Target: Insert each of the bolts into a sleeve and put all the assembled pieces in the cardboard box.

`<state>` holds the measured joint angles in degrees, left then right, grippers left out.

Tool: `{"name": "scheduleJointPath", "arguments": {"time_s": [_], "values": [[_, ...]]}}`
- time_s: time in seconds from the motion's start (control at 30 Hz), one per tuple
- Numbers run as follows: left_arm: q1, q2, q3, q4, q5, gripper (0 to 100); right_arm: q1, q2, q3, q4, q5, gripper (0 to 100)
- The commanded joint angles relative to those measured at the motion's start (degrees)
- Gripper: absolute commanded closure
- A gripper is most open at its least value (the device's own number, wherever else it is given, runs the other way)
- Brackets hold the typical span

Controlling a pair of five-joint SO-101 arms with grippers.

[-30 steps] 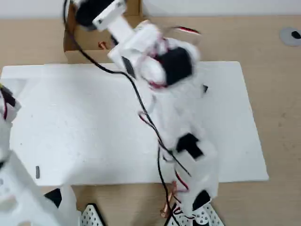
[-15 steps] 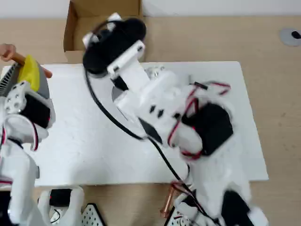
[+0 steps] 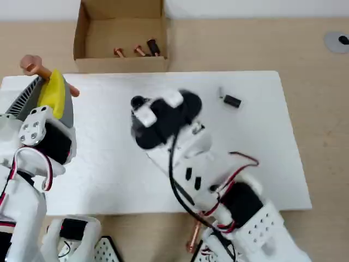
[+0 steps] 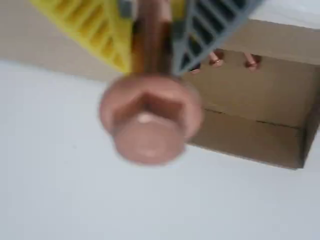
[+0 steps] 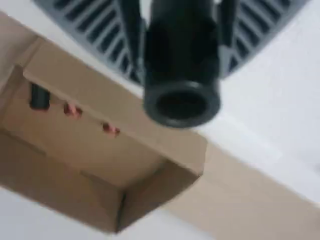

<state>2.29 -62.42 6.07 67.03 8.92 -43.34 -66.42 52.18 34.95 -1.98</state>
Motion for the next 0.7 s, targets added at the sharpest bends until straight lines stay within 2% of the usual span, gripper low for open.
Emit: {"name": "scheduleJointPath", "arguments": {"time_s": [0.0, 0.2, 0.3, 0.43, 0.67], "values": [[1.5, -0.6, 0.4, 0.6, -1.3, 99, -1.2, -3.7, 5.1, -7.4, -0.7, 98.8], [8.4, -3.5, 6.5, 0.2, -0.1, 99, -7.7, -3.7, 8.0, -8.8, -0.7, 98.8], [11.8, -7.1, 14.4, -3.7, 1.1, 99, -10.7, -3.7, 8.8, -8.9, -1.1, 98.8], [11.7, -13.1, 23.8, -9.1, -0.8, 99, -10.9, -3.7, 8.7, -8.8, -5.8, 98.8], [11.8, -20.3, 29.5, -9.0, -0.4, 99, -10.9, -3.7, 8.7, -8.8, -6.2, 98.8]]}}
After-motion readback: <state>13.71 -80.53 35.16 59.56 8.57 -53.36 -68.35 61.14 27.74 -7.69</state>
